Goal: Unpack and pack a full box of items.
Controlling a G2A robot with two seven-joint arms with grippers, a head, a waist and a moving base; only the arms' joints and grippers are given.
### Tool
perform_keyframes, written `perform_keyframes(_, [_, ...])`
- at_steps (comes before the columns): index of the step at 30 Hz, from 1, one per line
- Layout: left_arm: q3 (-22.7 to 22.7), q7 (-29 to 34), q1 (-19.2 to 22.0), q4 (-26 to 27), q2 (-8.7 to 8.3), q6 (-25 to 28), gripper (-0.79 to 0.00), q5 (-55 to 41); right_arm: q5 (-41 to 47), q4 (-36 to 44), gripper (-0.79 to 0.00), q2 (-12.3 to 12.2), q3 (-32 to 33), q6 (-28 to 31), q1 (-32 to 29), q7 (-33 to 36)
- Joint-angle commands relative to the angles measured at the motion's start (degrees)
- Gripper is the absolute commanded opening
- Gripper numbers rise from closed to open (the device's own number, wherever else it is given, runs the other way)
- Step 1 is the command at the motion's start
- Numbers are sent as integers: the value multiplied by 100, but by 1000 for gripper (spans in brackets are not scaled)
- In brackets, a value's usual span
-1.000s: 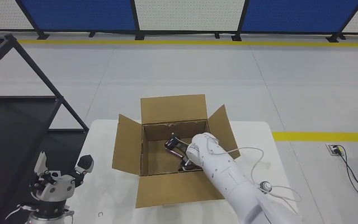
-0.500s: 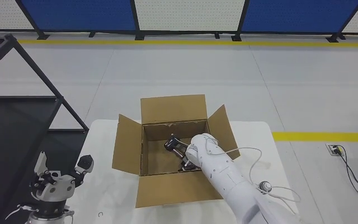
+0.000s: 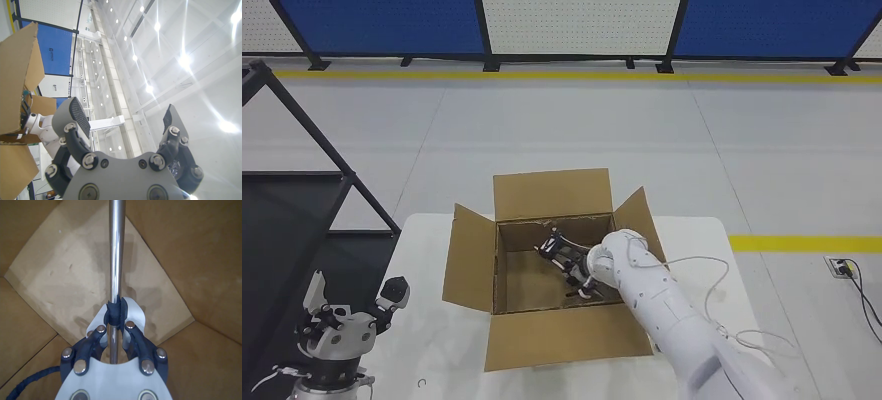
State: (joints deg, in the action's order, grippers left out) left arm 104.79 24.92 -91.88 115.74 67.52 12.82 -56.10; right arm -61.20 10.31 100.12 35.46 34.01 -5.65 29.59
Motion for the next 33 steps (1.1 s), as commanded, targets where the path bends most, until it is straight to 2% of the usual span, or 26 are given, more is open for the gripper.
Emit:
perform_keyframes(1, [0,0,0,0,0,0,0,0,-26,19,-785,-71,23,106,-11,-320])
perform_keyframes(8, [0,0,0,0,0,0,0,0,-444,489,-785,-418,44,531,-58,-1502])
perform_keyframes(14, [0,0,0,0,0,0,0,0,-926,1685,-785,-884,228,766,-308,-2059])
perform_keyframes(19, [0,0,0,0,0,0,0,0,-1091,3401,-785,-1454,872,900,-974,-1745])
perform_keyframes(22, [0,0,0,0,0,0,0,0,-1024,4754,-785,-1839,1575,1045,-1704,-1274])
perform_keyframes(24, [0,0,0,0,0,0,0,0,-882,5471,-785,-2024,2049,924,-2192,-837])
perform_keyframes(33, [0,0,0,0,0,0,0,0,-882,5471,-785,-2024,2049,924,-2192,-837])
